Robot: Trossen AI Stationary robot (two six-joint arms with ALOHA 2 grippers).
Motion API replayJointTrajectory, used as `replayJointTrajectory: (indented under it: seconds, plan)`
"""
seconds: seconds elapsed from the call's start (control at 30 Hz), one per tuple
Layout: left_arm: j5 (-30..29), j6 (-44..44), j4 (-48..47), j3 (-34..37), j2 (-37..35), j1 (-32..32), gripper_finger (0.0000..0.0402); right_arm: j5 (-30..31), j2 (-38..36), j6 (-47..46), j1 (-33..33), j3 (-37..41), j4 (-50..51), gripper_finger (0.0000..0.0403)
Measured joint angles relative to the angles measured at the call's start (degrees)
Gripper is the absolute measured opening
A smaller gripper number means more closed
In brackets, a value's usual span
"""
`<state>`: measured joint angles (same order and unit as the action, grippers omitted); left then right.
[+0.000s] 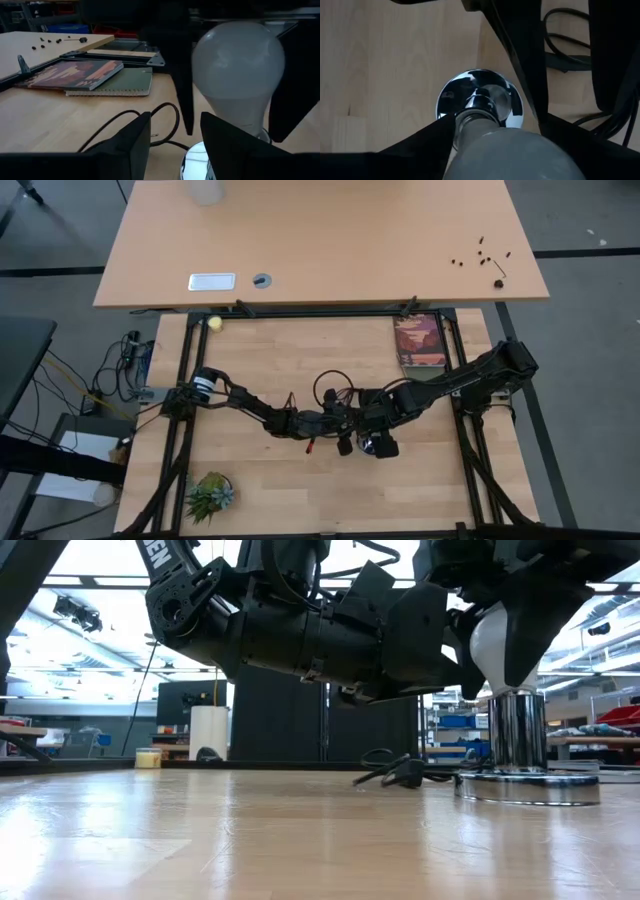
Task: Screw lightbulb
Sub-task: Insert the lightbulb into the silver lamp
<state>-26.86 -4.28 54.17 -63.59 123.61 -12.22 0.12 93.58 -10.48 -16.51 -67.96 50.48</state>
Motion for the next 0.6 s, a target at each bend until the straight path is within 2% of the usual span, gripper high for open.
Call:
replayJointTrajectory:
  seconds: [0.2, 0.3, 0.47, 0.6]
  plan:
    - [0.1, -1.9, -2.6, 0.0, 0.0, -2.0, 0.0178, 0.0, 0.0, -0.2, 0.0, 0.0, 0.2, 0.0252]
    - [1.1, -5.2, -6.1, 0.0, 0.0, -3.9, 0.0178, 0.0, 0.1, -1.3, 0.0, -0.4, 0.8, 0.0253]
    - [7.5, -13.4, -8.9, 0.0, 0.3, -6.5, 0.0178, 1.0, 0.3, -1.9, -0.3, -1.3, 2.3, 0.0274]
    - [5.8, -16.3, -8.7, -1.9, 2.7, -8.0, 0.0178, 1.4, 0.3, -2.6, -0.7, -1.3, 2.2, 0.0266]
